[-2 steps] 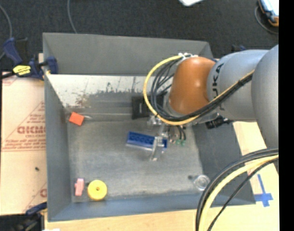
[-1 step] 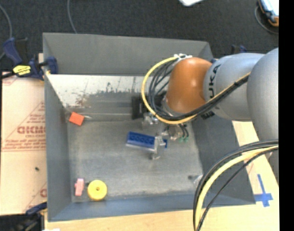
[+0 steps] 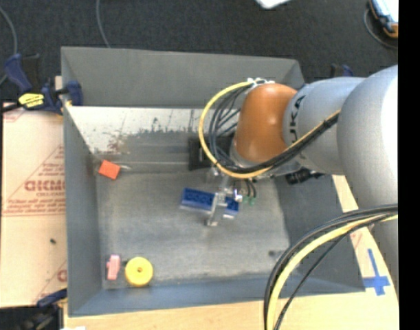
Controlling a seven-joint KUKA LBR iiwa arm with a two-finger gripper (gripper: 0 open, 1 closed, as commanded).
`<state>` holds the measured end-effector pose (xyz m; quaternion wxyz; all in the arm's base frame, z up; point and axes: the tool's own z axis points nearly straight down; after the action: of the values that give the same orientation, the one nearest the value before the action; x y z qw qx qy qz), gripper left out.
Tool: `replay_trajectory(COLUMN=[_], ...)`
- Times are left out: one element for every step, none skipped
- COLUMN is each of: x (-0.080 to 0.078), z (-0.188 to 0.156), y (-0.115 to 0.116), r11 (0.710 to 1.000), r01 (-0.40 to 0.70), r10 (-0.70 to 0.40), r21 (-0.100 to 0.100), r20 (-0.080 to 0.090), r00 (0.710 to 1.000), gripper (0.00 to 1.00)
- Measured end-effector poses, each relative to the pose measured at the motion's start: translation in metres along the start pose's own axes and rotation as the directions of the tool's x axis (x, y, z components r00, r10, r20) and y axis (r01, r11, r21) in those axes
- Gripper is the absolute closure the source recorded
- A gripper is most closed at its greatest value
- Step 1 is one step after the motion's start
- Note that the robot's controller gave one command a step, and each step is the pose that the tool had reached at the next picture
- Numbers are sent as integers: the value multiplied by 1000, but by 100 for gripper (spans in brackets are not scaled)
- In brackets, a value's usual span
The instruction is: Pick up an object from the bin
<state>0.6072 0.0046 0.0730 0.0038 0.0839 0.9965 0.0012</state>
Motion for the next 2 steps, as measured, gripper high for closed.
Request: replay_trajectory(x=[-41,-41], z=[2,2], y=[22,22], r11=[810,813], r01=[586,583], r10=[-586,-583], r21=[3,2], r20=[4,4], r00=[810,813], gripper=[100,100])
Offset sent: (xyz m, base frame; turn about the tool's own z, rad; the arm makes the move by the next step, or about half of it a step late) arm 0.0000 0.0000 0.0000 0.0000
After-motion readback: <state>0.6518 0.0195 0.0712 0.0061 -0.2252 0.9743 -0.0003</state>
